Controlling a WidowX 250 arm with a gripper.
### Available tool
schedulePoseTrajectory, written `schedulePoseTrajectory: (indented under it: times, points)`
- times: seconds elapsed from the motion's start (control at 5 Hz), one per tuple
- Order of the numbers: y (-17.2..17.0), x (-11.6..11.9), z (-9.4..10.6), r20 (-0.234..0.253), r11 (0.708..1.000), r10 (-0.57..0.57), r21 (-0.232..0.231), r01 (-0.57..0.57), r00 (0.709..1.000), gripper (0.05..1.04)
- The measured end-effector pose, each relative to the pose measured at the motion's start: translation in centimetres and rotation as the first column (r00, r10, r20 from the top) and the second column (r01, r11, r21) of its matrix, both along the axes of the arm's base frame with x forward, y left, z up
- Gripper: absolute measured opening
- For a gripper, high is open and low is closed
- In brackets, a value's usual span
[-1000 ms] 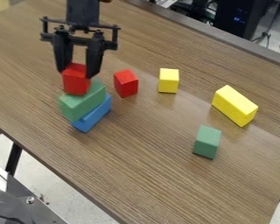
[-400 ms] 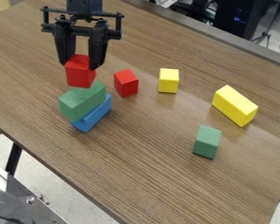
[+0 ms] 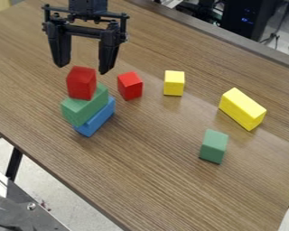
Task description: Put the red cube block on top of the green rectangular
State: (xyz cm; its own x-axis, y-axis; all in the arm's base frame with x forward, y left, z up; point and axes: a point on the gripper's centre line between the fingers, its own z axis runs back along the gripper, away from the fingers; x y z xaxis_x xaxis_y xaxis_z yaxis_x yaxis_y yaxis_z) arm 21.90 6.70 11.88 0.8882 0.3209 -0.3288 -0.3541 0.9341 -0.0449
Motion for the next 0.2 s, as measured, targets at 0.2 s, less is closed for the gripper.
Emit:
schedulePoseTrajectory:
  times: [0.2]
  points:
    - [0.03, 0.05, -0.01, 0.005, 1.0, 0.007, -0.004, -0.007, 1.0, 0.999]
